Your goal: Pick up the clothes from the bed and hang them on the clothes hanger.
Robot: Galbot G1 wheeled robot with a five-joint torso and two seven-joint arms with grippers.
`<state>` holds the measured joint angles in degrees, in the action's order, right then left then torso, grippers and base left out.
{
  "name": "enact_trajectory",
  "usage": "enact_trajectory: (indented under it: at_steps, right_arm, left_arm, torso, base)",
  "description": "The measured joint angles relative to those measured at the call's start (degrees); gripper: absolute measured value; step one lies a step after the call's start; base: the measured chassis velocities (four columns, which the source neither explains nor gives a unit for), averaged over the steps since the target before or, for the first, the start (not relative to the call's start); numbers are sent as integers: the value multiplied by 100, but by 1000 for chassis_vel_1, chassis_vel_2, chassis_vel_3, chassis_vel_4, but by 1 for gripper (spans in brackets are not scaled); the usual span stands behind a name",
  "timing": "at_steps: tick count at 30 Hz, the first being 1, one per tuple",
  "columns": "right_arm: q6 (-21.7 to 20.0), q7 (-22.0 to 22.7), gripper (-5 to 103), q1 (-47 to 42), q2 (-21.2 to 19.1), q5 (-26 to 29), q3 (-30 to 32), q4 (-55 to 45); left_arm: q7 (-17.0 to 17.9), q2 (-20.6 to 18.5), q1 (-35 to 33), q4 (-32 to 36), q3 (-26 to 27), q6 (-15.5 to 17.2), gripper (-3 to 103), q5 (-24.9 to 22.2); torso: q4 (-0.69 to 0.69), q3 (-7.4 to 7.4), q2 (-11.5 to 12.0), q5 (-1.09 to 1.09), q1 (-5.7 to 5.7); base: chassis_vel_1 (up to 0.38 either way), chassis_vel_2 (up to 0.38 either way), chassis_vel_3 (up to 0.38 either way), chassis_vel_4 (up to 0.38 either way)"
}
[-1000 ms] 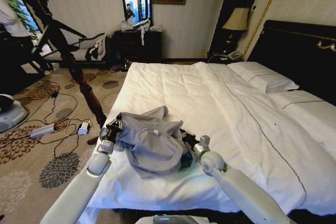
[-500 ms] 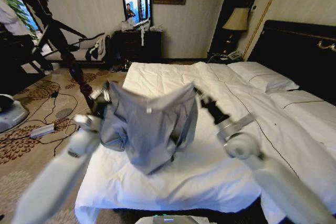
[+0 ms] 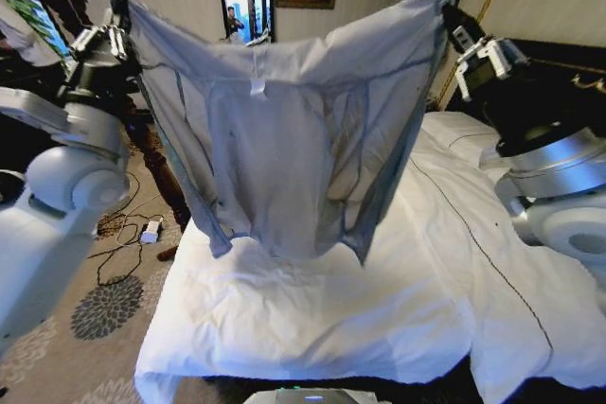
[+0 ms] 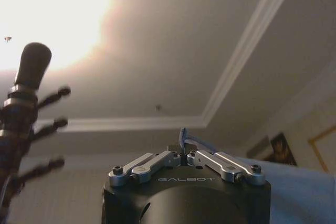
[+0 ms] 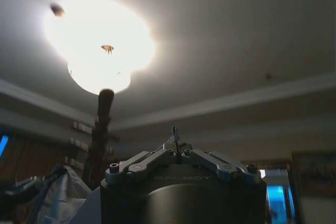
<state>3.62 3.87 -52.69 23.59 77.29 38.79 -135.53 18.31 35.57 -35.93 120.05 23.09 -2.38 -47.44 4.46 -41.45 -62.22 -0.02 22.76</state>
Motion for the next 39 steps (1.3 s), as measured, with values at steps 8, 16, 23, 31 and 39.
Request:
enact_trajectory:
  at_steps: [8,16,23,31,39]
  right_arm:
    - [-151,18,0,-119,282,-553,-663,196]
    - [-130,-4,0,-232,169,-330,-532,130]
    - [-234,-85,0,-325,284,-393,-799,26]
    - [-280,-221,0,-167,-39,116,-626,-21]
    - [117,-1592,0,154,-470,1107,-357,-238]
  left_arm:
    - [-41,136,-829,-8,-21,-48,0,525]
    - [-105,-24,-689,-207,212,-15,0,458]
    - [-164,19,-619,-353,70,-1,0,612]
    - [-264,-193,-8,-583,-5,-16,0,385]
    - [-250,-455,1210,-791,-153,94,0,-126]
  torso:
    - [-1,0,0,2,0]
    - [0,-1,1,-1,0]
    - [2,-1,1,4,1]
    - [1,-1,1,3,0]
    - [0,1,0,4,0]
  base:
    - [0,0,0,0]
    - [0,0,0,0]
    - [0,0,0,0]
    - [0,0,0,0]
    - [0,0,0,0]
